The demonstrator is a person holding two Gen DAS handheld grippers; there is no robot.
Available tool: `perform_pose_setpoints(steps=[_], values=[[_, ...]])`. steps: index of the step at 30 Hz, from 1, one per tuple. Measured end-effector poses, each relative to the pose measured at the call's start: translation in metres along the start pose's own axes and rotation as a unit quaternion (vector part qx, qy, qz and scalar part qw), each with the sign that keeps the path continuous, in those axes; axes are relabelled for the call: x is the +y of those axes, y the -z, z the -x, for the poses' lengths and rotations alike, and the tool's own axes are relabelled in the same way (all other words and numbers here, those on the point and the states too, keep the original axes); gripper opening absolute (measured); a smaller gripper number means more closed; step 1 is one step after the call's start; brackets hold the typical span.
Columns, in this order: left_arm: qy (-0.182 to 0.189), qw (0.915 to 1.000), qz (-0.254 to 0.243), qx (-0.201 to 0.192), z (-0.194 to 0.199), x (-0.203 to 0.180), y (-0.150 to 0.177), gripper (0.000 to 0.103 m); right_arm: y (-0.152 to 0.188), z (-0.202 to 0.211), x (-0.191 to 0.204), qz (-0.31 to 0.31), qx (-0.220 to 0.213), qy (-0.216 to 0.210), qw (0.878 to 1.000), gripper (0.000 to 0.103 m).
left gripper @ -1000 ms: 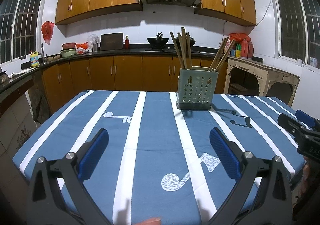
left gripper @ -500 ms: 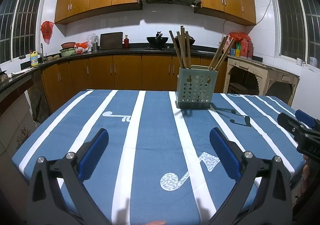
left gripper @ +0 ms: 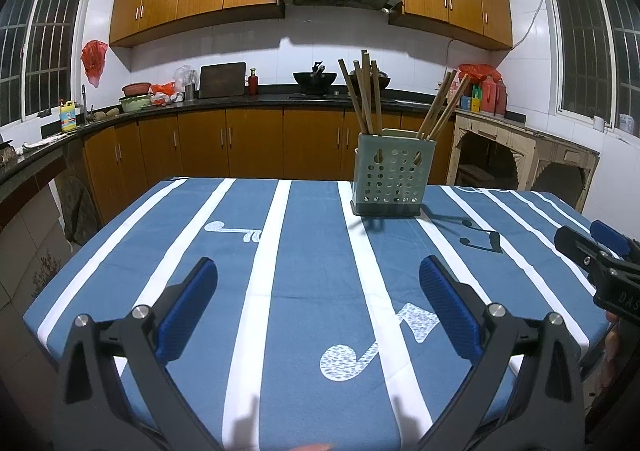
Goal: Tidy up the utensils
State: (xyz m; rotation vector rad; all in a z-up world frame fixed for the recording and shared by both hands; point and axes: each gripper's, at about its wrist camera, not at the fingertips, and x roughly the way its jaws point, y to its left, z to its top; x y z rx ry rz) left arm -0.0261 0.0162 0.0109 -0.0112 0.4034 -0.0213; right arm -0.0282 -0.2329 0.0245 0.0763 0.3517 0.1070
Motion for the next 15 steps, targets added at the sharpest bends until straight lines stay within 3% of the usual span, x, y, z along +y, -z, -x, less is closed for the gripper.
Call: perform_pose_setpoints(steps=[15], values=[[-0.001,1.0,0.001,0.002,-0.0012,0.0,0.0034,0.099,0.0006,0.0003,0.0017,-0.002,0.001,0.0,1.0,0.101]])
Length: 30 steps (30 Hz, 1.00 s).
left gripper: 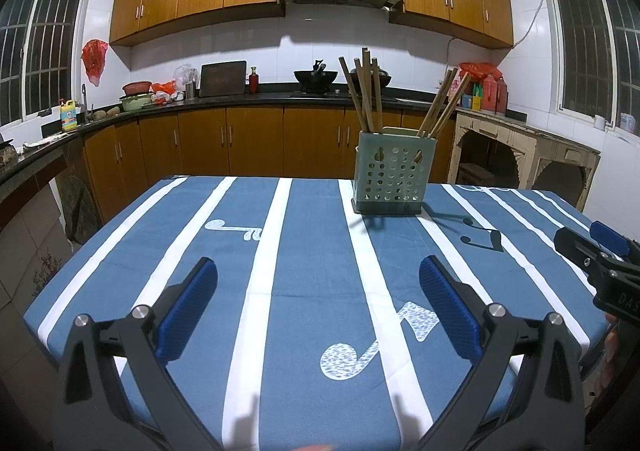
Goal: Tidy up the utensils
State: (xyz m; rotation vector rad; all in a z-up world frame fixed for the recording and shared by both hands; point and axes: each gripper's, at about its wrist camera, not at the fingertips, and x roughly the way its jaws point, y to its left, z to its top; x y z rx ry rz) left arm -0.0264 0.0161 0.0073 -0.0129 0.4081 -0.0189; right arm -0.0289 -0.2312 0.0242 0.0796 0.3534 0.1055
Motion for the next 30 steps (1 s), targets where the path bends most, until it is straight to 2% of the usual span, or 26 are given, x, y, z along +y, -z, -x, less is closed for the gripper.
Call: perform_pose_setpoints(steps=[30], values=[[-0.002,1.0,0.0,0.003,-0.0007,0.0016,0.0051,0.099,-0.0024,0.0001,0.0014,-0.001,0.002,0.0,1.0,0.101]])
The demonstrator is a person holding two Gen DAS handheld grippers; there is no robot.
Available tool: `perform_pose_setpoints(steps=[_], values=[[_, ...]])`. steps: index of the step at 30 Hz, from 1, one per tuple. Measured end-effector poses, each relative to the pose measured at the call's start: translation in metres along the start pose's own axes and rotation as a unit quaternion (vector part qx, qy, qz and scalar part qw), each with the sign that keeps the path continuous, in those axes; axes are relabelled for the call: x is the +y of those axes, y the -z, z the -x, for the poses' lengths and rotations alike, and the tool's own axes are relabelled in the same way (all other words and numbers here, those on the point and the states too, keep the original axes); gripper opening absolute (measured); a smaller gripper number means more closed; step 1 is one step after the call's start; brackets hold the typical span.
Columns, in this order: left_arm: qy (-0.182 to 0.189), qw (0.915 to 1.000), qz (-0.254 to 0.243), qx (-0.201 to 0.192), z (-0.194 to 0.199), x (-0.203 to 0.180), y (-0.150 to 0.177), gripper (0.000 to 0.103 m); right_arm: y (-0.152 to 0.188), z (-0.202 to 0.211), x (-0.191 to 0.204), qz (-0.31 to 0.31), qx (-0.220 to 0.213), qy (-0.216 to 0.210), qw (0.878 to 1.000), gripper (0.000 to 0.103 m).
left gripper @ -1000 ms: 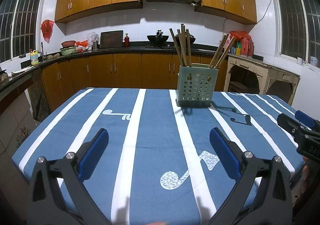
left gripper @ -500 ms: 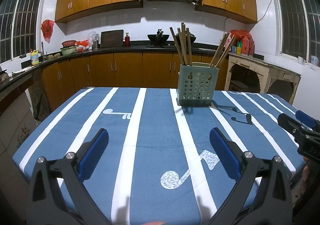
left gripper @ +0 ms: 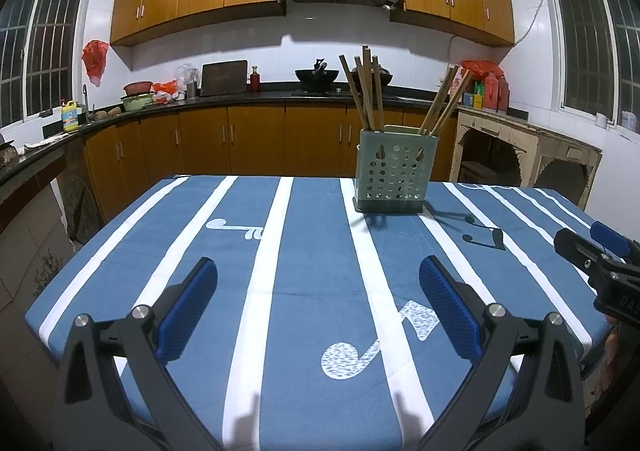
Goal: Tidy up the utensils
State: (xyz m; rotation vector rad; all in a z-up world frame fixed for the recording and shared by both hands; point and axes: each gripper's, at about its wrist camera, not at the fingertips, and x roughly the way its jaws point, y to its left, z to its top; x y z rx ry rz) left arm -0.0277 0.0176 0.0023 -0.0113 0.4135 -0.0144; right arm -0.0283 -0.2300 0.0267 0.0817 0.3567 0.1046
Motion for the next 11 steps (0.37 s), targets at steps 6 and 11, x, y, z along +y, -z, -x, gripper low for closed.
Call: perform_pose_setpoints(steps=[6,11], values=[[-0.003,1.0,0.001,0.002,0.0013,0.0009,-0.0007,0.099,-0.0007,-0.0005,0.0,-0.001,0.0,0.0,1.0,0.101],[-0.003,1.0,0.006,0.005,0.0019,0.0026,-0.0028,0.099,-0.001,-0.0001,0.0002,-0.001,0.0,0.0,1.0,0.101]])
